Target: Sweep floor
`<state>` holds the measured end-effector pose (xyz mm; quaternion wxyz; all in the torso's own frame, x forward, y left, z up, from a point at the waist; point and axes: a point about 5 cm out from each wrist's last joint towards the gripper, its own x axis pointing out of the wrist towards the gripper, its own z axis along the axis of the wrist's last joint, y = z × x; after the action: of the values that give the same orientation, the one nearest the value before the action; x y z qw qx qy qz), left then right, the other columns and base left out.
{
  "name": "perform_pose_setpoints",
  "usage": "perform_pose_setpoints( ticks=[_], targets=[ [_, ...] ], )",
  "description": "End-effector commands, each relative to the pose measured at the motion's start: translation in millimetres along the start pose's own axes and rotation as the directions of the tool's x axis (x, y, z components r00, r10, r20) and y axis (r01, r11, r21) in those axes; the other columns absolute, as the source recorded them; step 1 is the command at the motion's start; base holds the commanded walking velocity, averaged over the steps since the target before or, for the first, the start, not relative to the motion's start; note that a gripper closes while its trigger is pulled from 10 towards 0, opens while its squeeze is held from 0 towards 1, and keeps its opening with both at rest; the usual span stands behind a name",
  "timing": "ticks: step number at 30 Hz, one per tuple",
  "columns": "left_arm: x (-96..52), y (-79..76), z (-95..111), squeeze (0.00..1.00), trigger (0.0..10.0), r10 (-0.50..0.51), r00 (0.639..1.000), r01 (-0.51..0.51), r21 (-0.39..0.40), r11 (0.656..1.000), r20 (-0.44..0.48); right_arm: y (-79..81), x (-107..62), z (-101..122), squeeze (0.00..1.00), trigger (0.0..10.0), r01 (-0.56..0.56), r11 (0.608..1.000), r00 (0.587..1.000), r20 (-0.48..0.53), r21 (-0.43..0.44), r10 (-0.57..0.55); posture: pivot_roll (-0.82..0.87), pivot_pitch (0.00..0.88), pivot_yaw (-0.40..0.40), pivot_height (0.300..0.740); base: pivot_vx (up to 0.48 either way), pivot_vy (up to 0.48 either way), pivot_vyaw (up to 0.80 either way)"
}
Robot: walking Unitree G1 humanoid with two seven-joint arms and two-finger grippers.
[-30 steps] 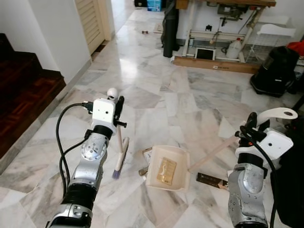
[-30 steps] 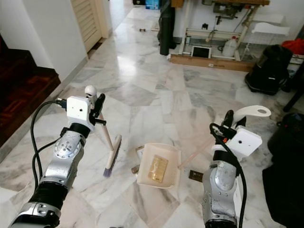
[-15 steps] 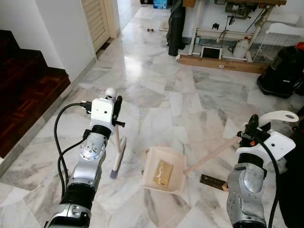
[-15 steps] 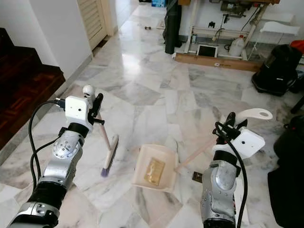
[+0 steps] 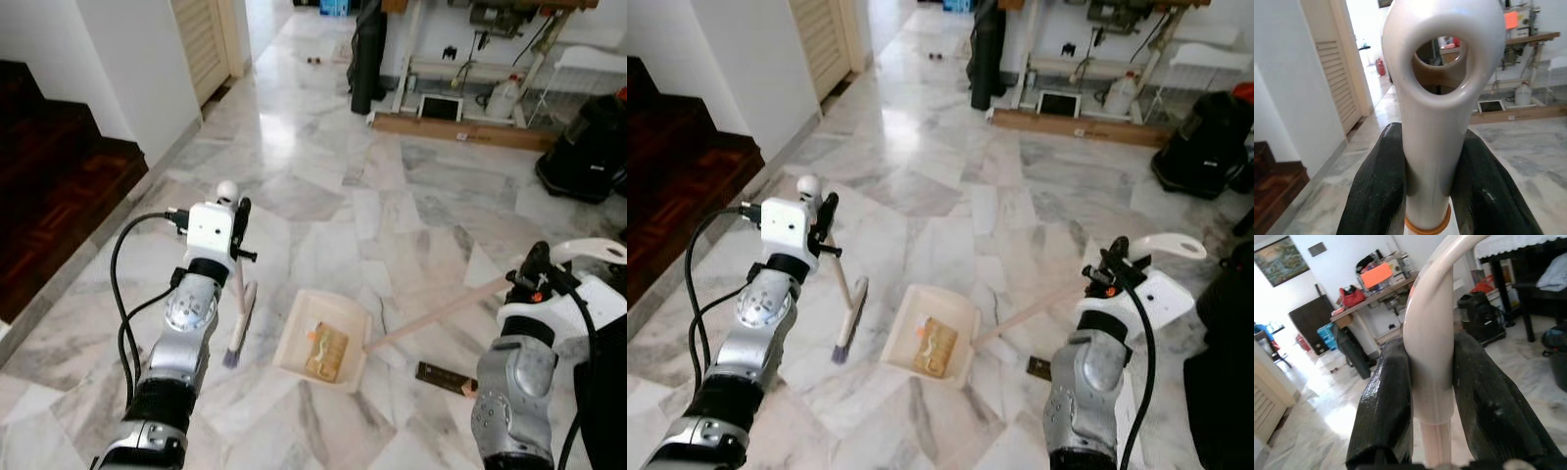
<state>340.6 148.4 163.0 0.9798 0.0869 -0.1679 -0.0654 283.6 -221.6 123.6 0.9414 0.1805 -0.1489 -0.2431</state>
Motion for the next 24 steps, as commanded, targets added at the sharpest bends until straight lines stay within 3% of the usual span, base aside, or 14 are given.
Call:
perform_pose_setpoints(
  ticks=[1, 4, 5, 7, 13, 24],
  targets=[
    [2.7, 2.7, 10.6, 0.0, 10.0, 0.006, 0.999, -0.008, 0.031, 0.999, 0.05, 8.7, 6.2, 17.7, 0.0, 10.0, -0.031, 0.999, 0.996, 0.081, 0.038, 0.027, 0.07, 0.025, -0.021, 0.74, 0.0, 0.0, 0.8],
    [2.5, 2.0, 10.8, 0.0, 10.0, 0.007, 0.999, -0.008, 0.03, 1.0, 0.05, 8.6, 6.3, 17.6, 0.0, 10.0, -0.025, 0.998, 0.997, 0.077, 0.059, 0.02, 0.07, 0.031, -0.023, 0.74, 0.0, 0.0, 0.8],
    [2.2, 1.8, 10.5, 0.0, 10.0, 0.007, 0.999, -0.009, 0.029, 1.0, 0.049, 5.3, 6.4, 16.3, 0.0, 10.0, 0.019, 0.992, 0.998, 0.059, 0.126, -0.026, 0.07, 0.035, -0.024, 0.74, 0.0, 0.0, 0.8],
    [1.6, 1.7, 10.0, 0.0, 10.0, 0.007, 0.999, -0.009, 0.028, 1.0, 0.047, 1.0, 6.5, 14.9, 0.0, 10.0, 0.058, 0.983, 0.997, 0.044, 0.172, -0.067, 0.07, 0.035, -0.022, 0.74, 0.0, 0.0, 0.8],
    [1.4, 2.1, 9.8, 0.0, 10.0, 0.009, 0.999, -0.01, 0.026, 1.0, 0.045, 6.6, 7.9, 18.9, 0.0, 10.0, -0.037, 0.998, 0.997, 0.07, 0.053, 0.033, 0.07, 0.04, -0.024, 0.74, 0.0, 0.0, 0.78],
    [-0.6, -2.0, 9.9, 0.0, 10.0, 0.013, 0.999, -0.014, 0.015, 1.0, 0.046, 10.1, 9.5, 17.8, 0.0, 10.0, -0.067, 0.998, 0.996, 0.063, 0.009, 0.067, 0.07, 0.043, -0.034, 0.74, 0.0, 0.0, 0.0]
  ],
)
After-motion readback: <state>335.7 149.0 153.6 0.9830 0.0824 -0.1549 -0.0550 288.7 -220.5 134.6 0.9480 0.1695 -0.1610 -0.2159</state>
